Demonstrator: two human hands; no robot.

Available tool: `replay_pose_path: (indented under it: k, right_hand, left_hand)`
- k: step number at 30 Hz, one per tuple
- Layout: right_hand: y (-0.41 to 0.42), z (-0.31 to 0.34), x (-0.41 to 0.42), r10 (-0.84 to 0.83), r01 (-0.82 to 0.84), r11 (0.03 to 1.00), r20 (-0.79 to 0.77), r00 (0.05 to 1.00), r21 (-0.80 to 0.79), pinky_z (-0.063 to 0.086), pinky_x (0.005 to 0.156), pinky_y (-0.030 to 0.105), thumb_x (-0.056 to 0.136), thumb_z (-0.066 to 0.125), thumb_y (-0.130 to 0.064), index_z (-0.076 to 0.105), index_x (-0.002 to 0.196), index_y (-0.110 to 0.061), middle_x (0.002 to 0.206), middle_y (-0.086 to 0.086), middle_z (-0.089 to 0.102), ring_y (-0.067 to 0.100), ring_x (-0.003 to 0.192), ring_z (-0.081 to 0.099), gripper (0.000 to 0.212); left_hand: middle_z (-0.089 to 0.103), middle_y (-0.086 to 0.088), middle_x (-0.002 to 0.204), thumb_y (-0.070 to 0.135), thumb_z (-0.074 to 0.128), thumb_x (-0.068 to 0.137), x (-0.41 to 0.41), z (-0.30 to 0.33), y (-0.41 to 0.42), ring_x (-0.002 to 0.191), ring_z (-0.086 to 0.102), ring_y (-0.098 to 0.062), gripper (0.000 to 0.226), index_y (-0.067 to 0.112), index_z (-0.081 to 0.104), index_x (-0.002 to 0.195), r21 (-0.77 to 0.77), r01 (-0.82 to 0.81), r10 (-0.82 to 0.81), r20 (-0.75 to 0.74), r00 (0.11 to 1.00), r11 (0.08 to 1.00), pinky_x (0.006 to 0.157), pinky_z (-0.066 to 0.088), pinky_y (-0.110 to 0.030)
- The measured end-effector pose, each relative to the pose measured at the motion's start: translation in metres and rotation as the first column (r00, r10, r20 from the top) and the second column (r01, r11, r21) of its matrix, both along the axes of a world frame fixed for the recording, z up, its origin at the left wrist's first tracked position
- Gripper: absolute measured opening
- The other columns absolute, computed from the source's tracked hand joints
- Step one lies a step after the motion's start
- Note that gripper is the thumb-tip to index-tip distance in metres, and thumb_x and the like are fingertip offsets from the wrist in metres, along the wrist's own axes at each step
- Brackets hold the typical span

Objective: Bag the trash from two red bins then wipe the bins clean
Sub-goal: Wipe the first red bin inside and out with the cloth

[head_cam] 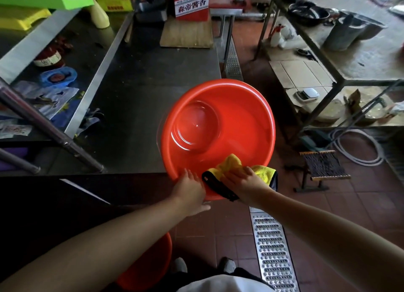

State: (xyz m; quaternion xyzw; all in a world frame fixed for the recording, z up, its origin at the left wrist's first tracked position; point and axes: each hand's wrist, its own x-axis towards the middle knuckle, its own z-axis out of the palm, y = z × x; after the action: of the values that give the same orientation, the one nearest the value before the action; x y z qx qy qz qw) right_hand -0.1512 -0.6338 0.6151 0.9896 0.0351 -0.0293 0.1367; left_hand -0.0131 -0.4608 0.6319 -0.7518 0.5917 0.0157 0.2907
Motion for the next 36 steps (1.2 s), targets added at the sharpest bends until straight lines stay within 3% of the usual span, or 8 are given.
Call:
replay_pose_path:
  k: [3,7,14,20,23,25,30,36]
  right_hand:
    - [0.0,-0.007,0.0,-0.073,0.077,0.995,-0.068,0.995,0.058,0.057,0.075,0.043,0.069,0.076,-0.046,0.069,0.126,-0.016,0.116,0.005,0.071,0.028,0.102,0.069,0.065]
    - [0.004,-0.021,0.004,-0.248,0.302,0.935,-0.264,0.932,0.188,0.04,0.102,0.048,0.086,0.028,-0.074,0.034,0.155,-0.024,0.153,0.005,0.045,0.031,0.137,0.045,0.085]
    - [-0.013,-0.034,0.03,-0.343,0.394,0.906,-0.278,0.897,0.153,0.03,0.108,0.043,0.101,0.031,-0.059,0.023,0.155,-0.04,0.159,-0.008,0.036,0.022,0.146,0.031,0.058]
    - [-0.002,-0.028,0.062,-0.501,0.573,0.807,-0.348,0.792,0.144,0.027,0.112,0.041,0.103,0.036,-0.032,0.03,0.155,-0.029,0.156,0.002,0.039,0.025,0.143,0.035,0.053]
    - [0.019,-0.031,0.059,-0.351,0.498,0.783,-0.396,0.849,0.372,0.034,0.111,0.043,0.103,0.035,-0.052,0.019,0.155,-0.044,0.157,0.001,0.038,0.025,0.138,0.042,0.055]
    - [-0.005,-0.03,0.058,-0.357,0.491,0.762,-0.36,0.862,0.422,0.037,0.112,0.042,0.103,0.036,-0.052,0.02,0.153,-0.049,0.159,-0.001,0.034,0.027,0.138,0.041,0.053]
    - [-0.027,-0.045,0.079,-0.533,0.589,0.807,-0.377,0.758,0.043,0.021,0.119,0.045,0.105,0.031,-0.023,0.019,0.158,-0.022,0.163,0.006,0.026,0.029,0.151,0.018,0.055]
    - [-0.024,-0.051,0.076,-0.334,0.479,0.815,-0.412,0.848,0.325,0.03,0.113,0.044,0.103,0.034,-0.05,0.016,0.158,-0.035,0.162,0.003,0.028,0.03,0.144,0.035,0.06]
  left_hand:
    - [0.063,-0.025,0.118,0.076,0.036,0.087,-0.007,-0.007,-0.005,0.11,0.059,-0.04,0.087,0.0,0.058,0.125,-0.108,-0.023,0.018,-0.046,0.999,0.994,0.098,0.039,-0.048]
    - [0.074,-0.016,0.082,0.082,0.049,0.075,-0.005,-0.013,-0.002,0.079,0.07,-0.034,0.081,0.007,0.077,0.089,-0.118,0.112,-0.107,0.046,0.993,0.987,0.079,0.053,-0.04]
    - [0.07,-0.011,0.063,0.071,0.067,0.07,0.006,-0.005,0.0,0.061,0.067,-0.028,0.062,0.01,0.072,0.063,-0.101,0.212,-0.21,0.031,0.977,0.972,0.069,0.057,-0.037]
    - [0.069,-0.014,0.083,0.053,0.034,0.099,0.004,0.004,-0.011,0.08,0.064,-0.029,0.057,0.008,0.068,0.086,0.044,0.281,-0.269,-0.179,0.946,0.959,0.087,0.046,-0.045]
    - [0.069,-0.006,0.065,0.066,0.054,0.084,0.008,0.006,-0.002,0.063,0.064,-0.025,0.058,0.014,0.071,0.067,0.019,0.276,-0.276,0.006,0.961,0.961,0.071,0.054,-0.036]
    - [0.073,-0.011,0.081,0.054,0.049,0.089,0.006,0.005,-0.001,0.076,0.069,-0.028,0.051,0.011,0.075,0.087,0.032,0.29,-0.292,0.073,0.954,0.956,0.077,0.056,-0.042]
    - [0.066,-0.026,0.101,0.041,0.03,0.103,-0.001,-0.001,-0.013,0.094,0.063,-0.039,0.055,-0.003,0.063,0.106,-0.028,0.343,-0.343,-0.048,0.938,0.939,0.093,0.045,-0.058]
    - [0.062,-0.031,0.105,0.011,0.022,0.094,0.002,0.004,-0.007,0.099,0.06,-0.042,0.043,-0.011,0.056,0.11,0.013,0.355,-0.355,-0.046,0.934,0.935,0.089,0.045,-0.057]
